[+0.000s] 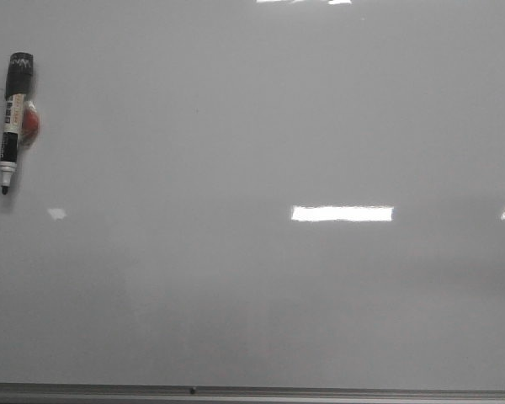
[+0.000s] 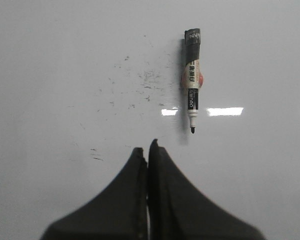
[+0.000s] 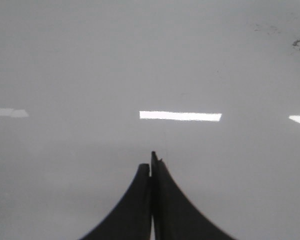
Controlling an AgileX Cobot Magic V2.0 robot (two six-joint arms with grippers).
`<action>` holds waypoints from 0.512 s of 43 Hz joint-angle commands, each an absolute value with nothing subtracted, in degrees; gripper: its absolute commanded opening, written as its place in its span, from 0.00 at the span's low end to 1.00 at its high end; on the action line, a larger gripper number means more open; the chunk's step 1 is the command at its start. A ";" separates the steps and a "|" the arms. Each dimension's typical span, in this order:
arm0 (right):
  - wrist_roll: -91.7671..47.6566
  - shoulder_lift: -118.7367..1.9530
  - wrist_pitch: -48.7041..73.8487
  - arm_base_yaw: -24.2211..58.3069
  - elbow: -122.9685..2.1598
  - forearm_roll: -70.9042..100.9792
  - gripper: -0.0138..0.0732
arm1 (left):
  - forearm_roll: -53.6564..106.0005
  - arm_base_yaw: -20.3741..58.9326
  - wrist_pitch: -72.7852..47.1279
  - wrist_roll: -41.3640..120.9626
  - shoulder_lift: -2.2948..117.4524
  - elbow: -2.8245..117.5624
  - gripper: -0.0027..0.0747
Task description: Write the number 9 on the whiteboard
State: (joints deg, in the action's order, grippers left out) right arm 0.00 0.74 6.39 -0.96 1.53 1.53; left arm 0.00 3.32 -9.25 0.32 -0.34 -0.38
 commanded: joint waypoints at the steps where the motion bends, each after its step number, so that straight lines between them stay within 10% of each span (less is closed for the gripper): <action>1: 0.00 1.63 2.20 -1.20 1.37 0.90 0.08 | 0.00 3.27 -4.24 0.00 -1.51 -0.50 0.01; 22: 0.00 1.63 1.86 -1.20 1.37 0.99 0.08 | 0.00 3.27 -3.99 0.00 -1.51 -0.50 0.01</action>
